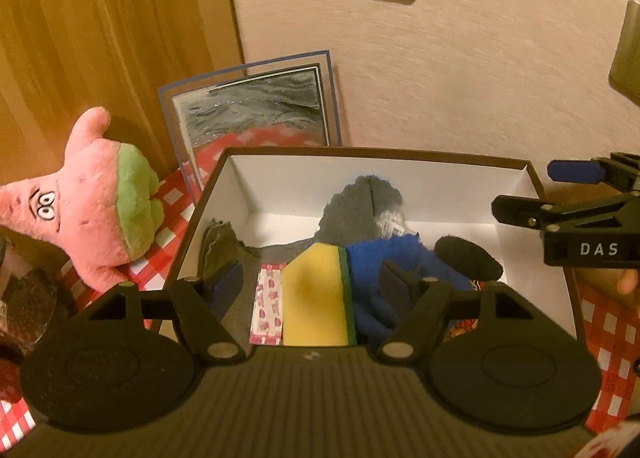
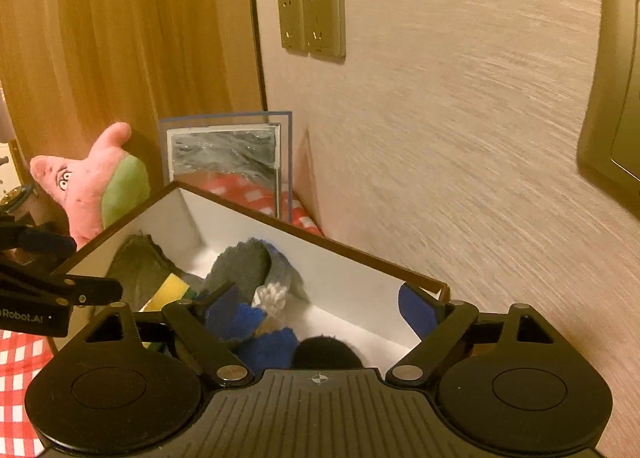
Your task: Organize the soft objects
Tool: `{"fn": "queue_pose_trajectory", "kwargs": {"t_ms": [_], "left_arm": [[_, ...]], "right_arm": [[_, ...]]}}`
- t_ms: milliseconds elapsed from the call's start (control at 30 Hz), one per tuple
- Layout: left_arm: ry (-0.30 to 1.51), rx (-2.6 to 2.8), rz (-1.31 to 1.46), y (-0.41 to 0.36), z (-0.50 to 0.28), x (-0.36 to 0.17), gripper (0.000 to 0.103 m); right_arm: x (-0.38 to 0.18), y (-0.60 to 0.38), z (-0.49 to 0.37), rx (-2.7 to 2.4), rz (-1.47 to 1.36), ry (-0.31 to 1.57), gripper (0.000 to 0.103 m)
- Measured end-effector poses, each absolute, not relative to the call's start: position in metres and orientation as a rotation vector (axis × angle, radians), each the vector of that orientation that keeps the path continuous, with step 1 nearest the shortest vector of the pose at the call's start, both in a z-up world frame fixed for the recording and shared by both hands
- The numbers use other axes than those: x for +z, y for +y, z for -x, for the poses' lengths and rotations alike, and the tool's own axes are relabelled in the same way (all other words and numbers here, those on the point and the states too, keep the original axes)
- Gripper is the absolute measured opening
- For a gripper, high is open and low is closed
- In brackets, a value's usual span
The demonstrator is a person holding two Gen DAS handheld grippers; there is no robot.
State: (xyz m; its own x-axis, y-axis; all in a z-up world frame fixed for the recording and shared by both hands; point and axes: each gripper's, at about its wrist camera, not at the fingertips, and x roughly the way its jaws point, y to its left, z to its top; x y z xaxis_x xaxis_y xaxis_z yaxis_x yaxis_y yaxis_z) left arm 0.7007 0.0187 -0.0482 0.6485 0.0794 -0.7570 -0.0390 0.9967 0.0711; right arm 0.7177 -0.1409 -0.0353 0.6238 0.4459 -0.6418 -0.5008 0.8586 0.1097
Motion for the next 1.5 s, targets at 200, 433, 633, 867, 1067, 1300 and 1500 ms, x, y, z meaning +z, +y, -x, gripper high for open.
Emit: {"fn": "queue_pose_trajectory", "kwargs": {"t_ms": [200,433,633,867,1067,1300,1500], "left_arm": [[0.862,0.097,-0.029,0.019,-0.675,-0.042,0.073],[0.836,0.127,-0.021,0.011,-0.63,-0.029,0.073],[0.811,0.153,0.013,0.004,-0.577,-0.018,0.073],[0.799,0.191,0.044,-0.001,-0.506,-0.007,0.073],[0.793,0.197,0.083,0.001,-0.435,-0.003,0.073],[0.809,0.169,0.095,0.019,-0.341,-0.001,0.073],[0.803,0.188,0.08,0.034,-0.258,0.004,0.073]], "right_arm": [[-0.032,-0.155,-0.695,0.56,0.047,0.735,0.087],[-0.022,-0.17,-0.654,0.594,0.004,0.761,0.087],[-0.012,-0.179,-0.606,0.631,-0.019,0.766,0.087],[0.004,-0.184,-0.541,0.653,-0.045,0.764,0.087],[0.015,-0.179,-0.472,0.636,-0.037,0.762,0.087],[0.021,-0.16,-0.384,0.597,-0.056,0.804,0.087],[0.026,-0.147,-0.306,0.591,-0.054,0.799,0.087]]}}
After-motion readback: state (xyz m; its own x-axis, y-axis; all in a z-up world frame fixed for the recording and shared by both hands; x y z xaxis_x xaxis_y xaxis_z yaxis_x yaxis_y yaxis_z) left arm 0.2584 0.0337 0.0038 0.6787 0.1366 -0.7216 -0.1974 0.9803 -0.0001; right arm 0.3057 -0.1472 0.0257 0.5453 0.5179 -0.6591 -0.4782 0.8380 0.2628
